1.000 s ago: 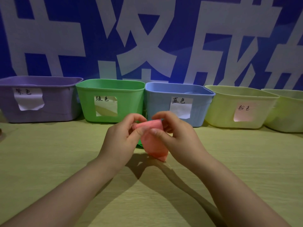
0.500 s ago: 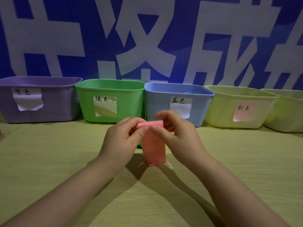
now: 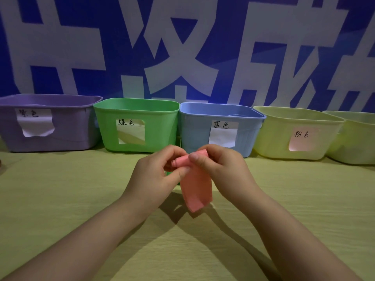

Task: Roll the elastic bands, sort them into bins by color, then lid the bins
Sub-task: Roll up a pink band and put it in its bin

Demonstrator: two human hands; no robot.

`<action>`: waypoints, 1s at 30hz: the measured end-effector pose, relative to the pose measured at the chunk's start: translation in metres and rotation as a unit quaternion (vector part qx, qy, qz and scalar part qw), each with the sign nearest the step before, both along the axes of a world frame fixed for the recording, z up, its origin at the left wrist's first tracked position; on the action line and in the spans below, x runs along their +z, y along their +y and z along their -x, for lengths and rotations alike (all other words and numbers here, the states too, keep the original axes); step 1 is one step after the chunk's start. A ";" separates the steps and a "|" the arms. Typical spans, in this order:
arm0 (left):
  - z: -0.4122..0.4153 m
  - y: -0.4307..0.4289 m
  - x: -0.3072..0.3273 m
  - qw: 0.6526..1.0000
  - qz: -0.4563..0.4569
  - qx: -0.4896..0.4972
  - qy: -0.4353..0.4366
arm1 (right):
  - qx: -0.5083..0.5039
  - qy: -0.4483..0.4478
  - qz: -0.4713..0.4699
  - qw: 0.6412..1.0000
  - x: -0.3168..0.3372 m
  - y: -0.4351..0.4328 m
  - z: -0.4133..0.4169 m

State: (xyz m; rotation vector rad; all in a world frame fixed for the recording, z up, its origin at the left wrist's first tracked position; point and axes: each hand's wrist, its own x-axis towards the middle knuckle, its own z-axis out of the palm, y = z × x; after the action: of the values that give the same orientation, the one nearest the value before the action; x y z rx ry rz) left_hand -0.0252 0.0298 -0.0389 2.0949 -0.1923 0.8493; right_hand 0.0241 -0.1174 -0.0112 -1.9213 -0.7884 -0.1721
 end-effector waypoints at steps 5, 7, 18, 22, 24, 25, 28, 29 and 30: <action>-0.001 0.003 -0.001 1.000 -0.005 0.008 -0.004 | 0.016 -0.003 -0.016 1.000 -0.003 0.002 0.000; -0.002 0.005 -0.001 1.000 0.012 0.012 -0.007 | 0.027 -0.006 -0.024 0.999 -0.003 0.002 -0.001; -0.002 0.004 -0.001 1.000 0.022 0.019 -0.009 | -0.002 -0.029 0.001 1.000 -0.002 0.001 -0.001; -0.003 0.005 0.000 0.999 -0.010 0.035 -0.025 | 0.014 -0.019 -0.017 1.000 -0.004 0.002 -0.001; -0.003 0.006 0.000 0.999 -0.011 0.038 -0.020 | 0.033 -0.020 -0.030 0.999 -0.006 0.002 -0.002; -0.004 0.006 0.000 0.999 -0.004 0.040 -0.014 | 0.038 -0.028 -0.026 0.999 -0.005 0.003 -0.002; -0.004 0.006 0.000 0.999 0.028 0.029 0.010 | 0.033 -0.047 0.000 0.998 -0.004 0.003 0.000; -0.003 0.005 0.000 0.999 0.033 0.021 0.020 | 0.031 -0.043 0.000 0.999 -0.004 0.003 0.000; -0.002 0.004 0.001 0.999 0.039 0.010 0.025 | 0.029 -0.037 -0.001 0.999 -0.004 0.003 -0.001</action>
State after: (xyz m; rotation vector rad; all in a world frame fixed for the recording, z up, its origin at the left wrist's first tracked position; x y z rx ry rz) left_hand -0.0234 0.0339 -0.0378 2.0454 -0.1091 0.8037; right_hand 0.0249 -0.1146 -0.0151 -1.8974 -0.8929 -0.2095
